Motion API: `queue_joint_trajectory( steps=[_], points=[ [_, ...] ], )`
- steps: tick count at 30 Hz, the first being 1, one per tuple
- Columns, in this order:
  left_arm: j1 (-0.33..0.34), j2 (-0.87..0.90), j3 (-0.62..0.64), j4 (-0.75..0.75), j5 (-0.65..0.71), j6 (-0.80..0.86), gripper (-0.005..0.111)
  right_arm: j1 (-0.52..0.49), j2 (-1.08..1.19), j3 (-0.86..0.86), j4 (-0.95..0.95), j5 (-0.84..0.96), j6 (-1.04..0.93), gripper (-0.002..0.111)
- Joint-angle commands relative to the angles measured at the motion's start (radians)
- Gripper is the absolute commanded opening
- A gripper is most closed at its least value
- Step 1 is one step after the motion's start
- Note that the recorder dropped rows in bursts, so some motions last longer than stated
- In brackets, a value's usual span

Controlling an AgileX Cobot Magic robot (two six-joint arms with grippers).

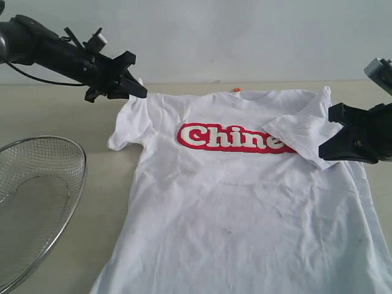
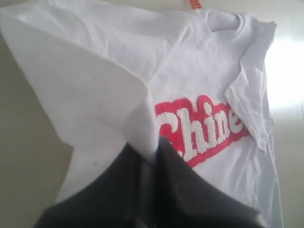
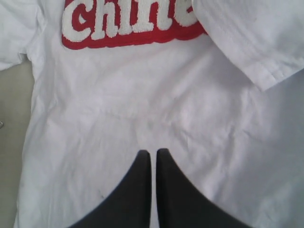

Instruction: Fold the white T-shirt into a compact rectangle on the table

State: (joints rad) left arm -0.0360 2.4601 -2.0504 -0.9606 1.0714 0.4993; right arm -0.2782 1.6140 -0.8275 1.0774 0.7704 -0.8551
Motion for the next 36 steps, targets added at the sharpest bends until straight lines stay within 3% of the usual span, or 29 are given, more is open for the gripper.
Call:
queue_joint_trajectory(
  steps=[1,13,36],
  points=[
    [-0.044,-0.011,0.002,-0.016,-0.026,-0.027,0.005,-0.001,-0.011,0.001,0.010,0.012,-0.010,0.000],
    [-0.125,-0.011,0.002,-0.016,-0.115,-0.082,0.005,-0.001,-0.011,0.001,0.013,0.022,-0.010,0.000],
    [-0.201,0.051,0.002,-0.037,-0.205,-0.149,0.005,-0.001,-0.011,0.001,0.015,0.029,-0.010,0.000]
  ],
)
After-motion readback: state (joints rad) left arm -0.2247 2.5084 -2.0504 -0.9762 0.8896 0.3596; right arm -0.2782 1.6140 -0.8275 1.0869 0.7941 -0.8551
